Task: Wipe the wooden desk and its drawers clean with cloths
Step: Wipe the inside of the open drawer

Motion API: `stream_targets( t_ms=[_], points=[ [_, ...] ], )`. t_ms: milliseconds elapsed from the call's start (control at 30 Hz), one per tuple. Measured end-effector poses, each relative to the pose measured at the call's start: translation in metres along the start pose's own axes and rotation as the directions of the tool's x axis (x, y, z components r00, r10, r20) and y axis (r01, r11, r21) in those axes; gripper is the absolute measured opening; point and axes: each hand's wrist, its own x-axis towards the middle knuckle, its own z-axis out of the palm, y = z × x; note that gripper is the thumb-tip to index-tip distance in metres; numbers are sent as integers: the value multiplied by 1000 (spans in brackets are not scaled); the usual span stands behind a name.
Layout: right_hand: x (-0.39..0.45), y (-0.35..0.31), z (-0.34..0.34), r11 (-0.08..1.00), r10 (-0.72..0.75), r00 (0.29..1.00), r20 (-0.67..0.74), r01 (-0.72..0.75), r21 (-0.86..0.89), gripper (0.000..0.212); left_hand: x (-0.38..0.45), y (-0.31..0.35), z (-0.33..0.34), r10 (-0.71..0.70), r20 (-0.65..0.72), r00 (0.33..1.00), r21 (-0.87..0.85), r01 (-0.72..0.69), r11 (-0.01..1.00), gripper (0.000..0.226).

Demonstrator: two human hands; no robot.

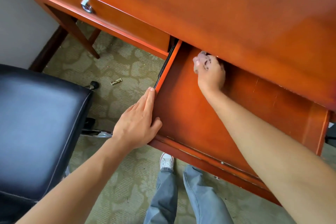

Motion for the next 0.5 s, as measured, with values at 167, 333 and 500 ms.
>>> stream_targets(
  t_ms=[167, 333, 500],
  points=[
    [5, -52, 56, 872, 217, 969, 116, -246, 423, 19, -1, 0, -4, -72, 34, 997, -70, 74, 995, 77],
    [-94, -15, 27, 963, -34, 878, 478, -99, 249, 9, -1, -1, -6, -72, 41, 997, -134, 77, 988, 80],
    [-147, -17, 15, 992, -122, 762, 636, 70, 106, 16, -1, -1, -8, -118, 16, 993, -185, 119, 976, 74]
  ],
)
